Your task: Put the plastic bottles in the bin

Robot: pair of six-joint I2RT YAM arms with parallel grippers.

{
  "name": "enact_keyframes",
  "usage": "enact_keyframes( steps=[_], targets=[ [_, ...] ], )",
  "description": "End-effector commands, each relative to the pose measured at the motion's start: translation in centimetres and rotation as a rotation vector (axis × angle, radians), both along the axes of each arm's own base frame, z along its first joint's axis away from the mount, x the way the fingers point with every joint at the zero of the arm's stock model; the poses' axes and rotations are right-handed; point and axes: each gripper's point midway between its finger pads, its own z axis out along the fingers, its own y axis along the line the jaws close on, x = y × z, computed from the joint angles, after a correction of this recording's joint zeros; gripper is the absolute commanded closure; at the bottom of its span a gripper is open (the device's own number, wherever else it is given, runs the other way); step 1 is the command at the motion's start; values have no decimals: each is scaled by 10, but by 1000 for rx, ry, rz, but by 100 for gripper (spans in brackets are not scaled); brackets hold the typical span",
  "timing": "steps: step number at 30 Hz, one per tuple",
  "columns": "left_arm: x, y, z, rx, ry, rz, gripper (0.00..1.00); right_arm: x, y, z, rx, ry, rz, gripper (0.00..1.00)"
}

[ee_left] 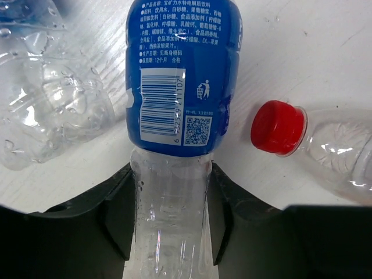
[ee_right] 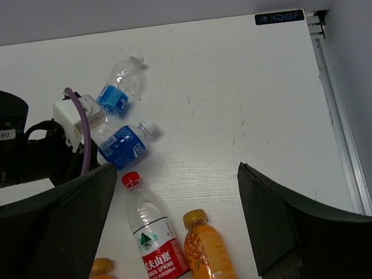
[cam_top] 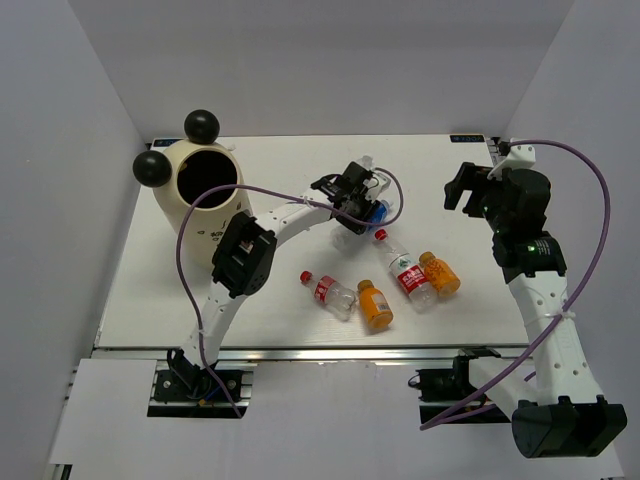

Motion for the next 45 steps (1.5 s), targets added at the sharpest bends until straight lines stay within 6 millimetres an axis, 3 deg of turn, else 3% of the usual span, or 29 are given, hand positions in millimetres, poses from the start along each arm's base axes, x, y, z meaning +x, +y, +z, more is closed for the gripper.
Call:
enact_keyframes(
  steps=[1,2,5,6,8,9,11,12,13,14,15,16,18,19,21,24,30,34,35,39,45],
  targets=[
    [-5,-4,41,-64,-34,-21,64,0,-1,15,-7,-65,0,11],
    [-6,-3,56,-82,-57,-26,70,-1,-1,15,-6,-68,2,11],
    [-11,1,81,-119,-106,-41,71,0,1,15,-5,-73,11,11],
    [-15,4,113,-159,-157,-54,71,0,3,15,-1,-74,19,11],
    [-16,8,146,-208,-237,-56,71,1,4,16,2,-78,28,11],
    [-24,18,178,-242,-298,-57,71,1,5,17,4,-81,31,11],
    [-22,32,223,-289,-434,-21,71,3,5,17,7,-86,30,11],
    [-24,45,228,-277,-473,11,71,2,11,17,18,-86,60,11],
    [-32,60,280,-352,-596,33,71,2,13,18,22,-87,70,11],
    [-33,78,298,-340,-671,82,72,2,14,15,28,-84,74,11],
    [-36,94,295,-317,-702,122,71,2,15,16,32,-89,78,11],
    [-47,117,335,-364,-805,175,71,2,15,16,33,-92,81,11],
    [-49,162,352,-293,-920,310,71,3,15,15,36,-93,80,11],
    [-59,185,360,-289,-978,355,71,3,16,16,37,-95,83,11],
    [-61,227,371,-237,-1080,469,72,4,17,16,40,-97,90,11],
    [-62,274,374,-235,-1146,555,72,4,21,16,54,-94,109,11],
    [-58,323,368,-173,-1209,650,72,5,23,14,62,-85,111,11],
    [-53,329,357,-156,-1253,642,73,3,25,14,68,-81,122,11],
    [-51,330,347,-145,-1246,635,73,4,25,14,68,-83,121,11],
    [-43,336,343,-174,-1248,660,73,2,21,14,59,-84,105,11],
    [-26,347,316,-151,-1154,705,65,0,14,11,31,-91,75,11]
  ],
)
